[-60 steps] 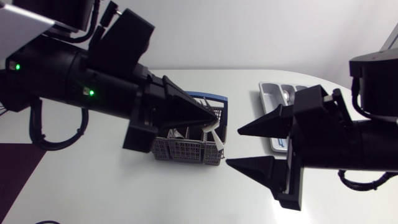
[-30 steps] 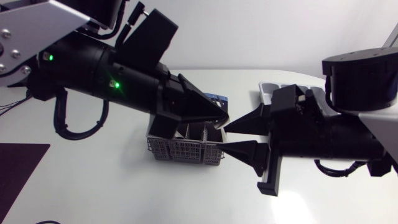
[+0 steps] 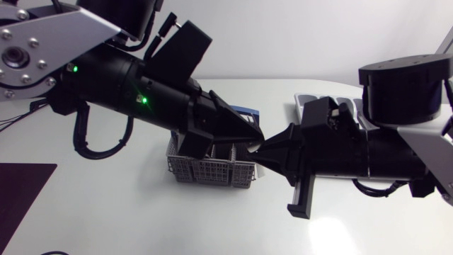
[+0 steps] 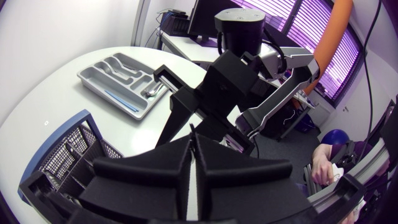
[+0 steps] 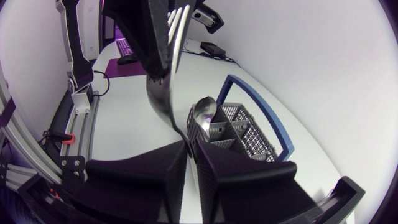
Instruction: Unload the cutlery basket into the drawer organizer.
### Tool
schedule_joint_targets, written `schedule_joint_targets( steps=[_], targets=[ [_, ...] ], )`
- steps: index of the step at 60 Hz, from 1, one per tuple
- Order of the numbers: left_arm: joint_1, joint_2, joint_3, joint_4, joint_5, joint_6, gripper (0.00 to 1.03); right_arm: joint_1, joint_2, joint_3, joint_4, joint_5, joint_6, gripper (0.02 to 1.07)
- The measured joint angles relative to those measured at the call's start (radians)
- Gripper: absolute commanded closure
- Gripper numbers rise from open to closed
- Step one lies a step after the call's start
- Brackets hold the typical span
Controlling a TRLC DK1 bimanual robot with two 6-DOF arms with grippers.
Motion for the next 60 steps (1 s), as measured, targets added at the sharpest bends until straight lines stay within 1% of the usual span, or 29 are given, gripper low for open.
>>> schedule_joint_targets(
  steps=[17,23,33,38,46,51,60],
  targets=[
    [0.002,0.006,0.0,-0.004,0.014,-0.009,1.0,-0.001,-0.008,-0.005,-0.024,-0.005,-0.067,1.01],
    [0.002,0.006,0.0,-0.005,0.018,-0.015,0.92,-0.001,-0.016,-0.008,-0.029,-0.007,-0.067,1.01],
    [0.003,0.006,0.0,-0.004,0.013,-0.014,0.75,-0.011,-0.018,-0.008,-0.049,-0.016,-0.063,1.01],
    [0.014,0.006,0.0,-0.004,0.01,-0.014,0.69,-0.019,-0.019,-0.011,-0.055,-0.016,-0.061,1.01],
    [0.031,0.006,0.0,-0.005,-0.04,-0.014,0.64,-0.049,-0.022,-0.041,-0.09,0.0,-0.039,1.01],
    [0.032,0.006,0.0,-0.008,-0.093,-0.014,0.62,-0.06,-0.03,-0.067,-0.118,0.006,-0.034,1.01],
    [0.034,0.006,0.0,-0.008,-0.198,-0.014,0.61,-0.072,-0.06,-0.085,-0.145,0.031,-0.027,1.01]
  ],
)
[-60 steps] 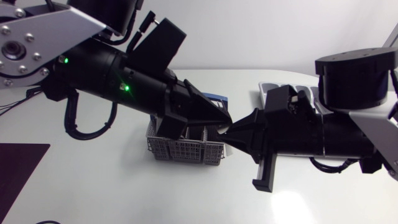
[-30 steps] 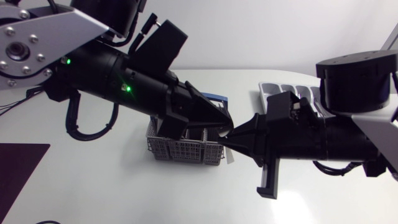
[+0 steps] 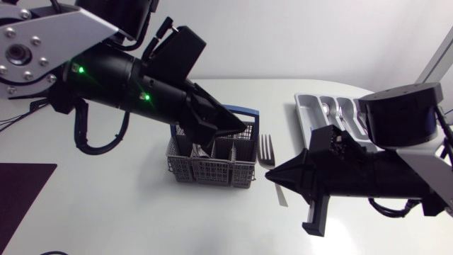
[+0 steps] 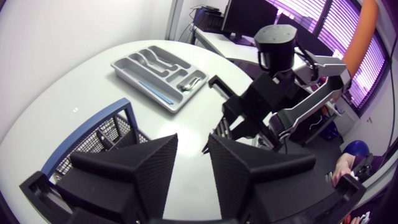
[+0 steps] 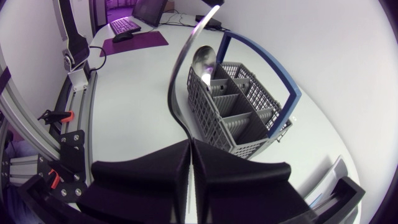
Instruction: Unload the cutlery basket into the drawer organizer.
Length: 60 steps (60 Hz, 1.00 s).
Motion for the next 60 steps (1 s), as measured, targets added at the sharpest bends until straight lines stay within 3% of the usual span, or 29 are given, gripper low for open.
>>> schedule_joint_targets(
  steps=[17,36,50,60],
  targets=[
    [-0.001,0.0,-0.011,-0.003,-0.235,0.003,0.6,-0.068,-0.089,-0.002,-0.074,0.041,0.004,1.01],
    [0.002,-0.019,-0.041,-0.003,-0.443,0.026,0.57,-0.294,-0.153,-0.007,-0.121,0.043,0.003,1.01],
    [0.062,-0.06,-0.083,-0.002,-0.517,0.056,0.56,-0.542,-0.039,0.068,-0.099,0.045,0.008,1.01],
    [0.081,-0.108,-0.129,0.024,-0.573,0.084,0.55,-0.647,0.114,0.16,0.006,0.129,0.05,1.01]
  ],
)
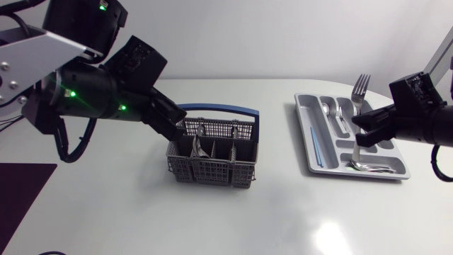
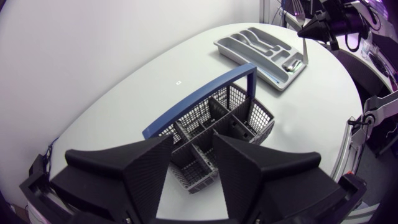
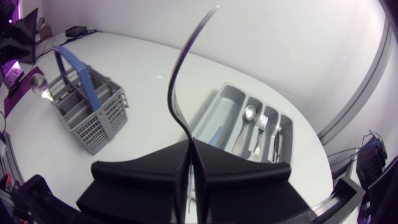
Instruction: Unload the cutlery basket into the drawer organizer.
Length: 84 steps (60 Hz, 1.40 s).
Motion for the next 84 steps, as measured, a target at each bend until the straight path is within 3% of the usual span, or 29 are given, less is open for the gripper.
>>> schedule_joint_targets(
  steps=[16,45,62,84],
  targets=[
    [0.006,-0.037,-0.118,0.115,-0.14,0.053,0.55,-0.049,0.332,0.17,0.15,0.206,0.084,1.01],
    [0.045,-0.047,-0.207,0.181,-0.163,0.086,0.55,-0.067,0.859,0.625,0.158,0.462,0.146,1.01],
    [0.046,-0.087,-0.251,0.224,-0.163,0.122,0.54,-0.099,1.114,0.834,0.066,0.515,0.174,1.01],
    [0.042,-0.09,-0.268,0.232,-0.163,0.141,0.54,-0.107,1.258,0.969,0.01,0.537,0.18,0.96]
  ],
)
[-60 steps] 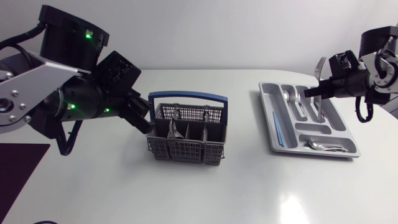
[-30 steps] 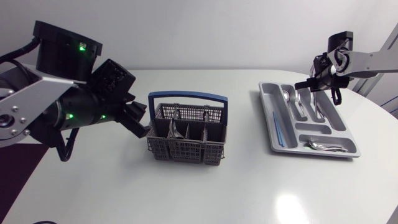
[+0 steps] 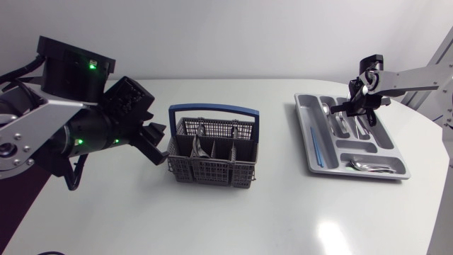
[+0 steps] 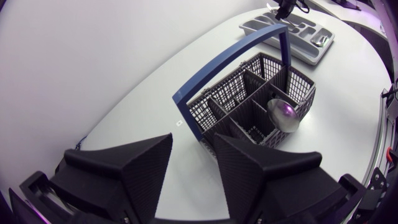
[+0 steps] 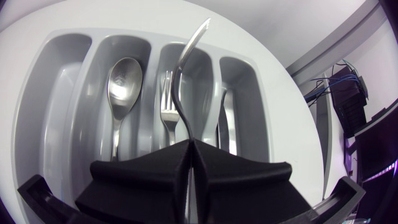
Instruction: Unload the cutlery basket into the drawer organizer.
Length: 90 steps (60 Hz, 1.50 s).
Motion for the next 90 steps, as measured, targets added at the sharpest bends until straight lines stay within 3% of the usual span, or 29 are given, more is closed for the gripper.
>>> schedule_joint_targets(
  steps=[32,52,62,72,90],
  targets=[
    [-0.026,-0.01,-0.037,0.014,0.0,0.032,0.5,0.002,0.023,0.001,-0.01,0.003,0.015,0.51],
    [-0.026,-0.02,-0.081,0.072,0.014,0.06,0.49,0.013,-0.315,-0.364,0.127,-0.026,0.014,0.41],
    [-0.081,-0.01,-0.08,0.069,0.016,0.047,0.49,0.063,-0.528,-0.542,0.147,-0.04,0.013,0.37],
    [-0.126,0.085,0.01,-0.032,0.008,-0.019,0.53,0.139,-0.681,-0.683,0.149,-0.04,0.013,0.37],
    [-0.158,0.217,0.304,-0.316,0.0,-0.165,0.54,0.206,-0.829,-0.798,0.132,-0.047,0.014,0.37]
  ],
)
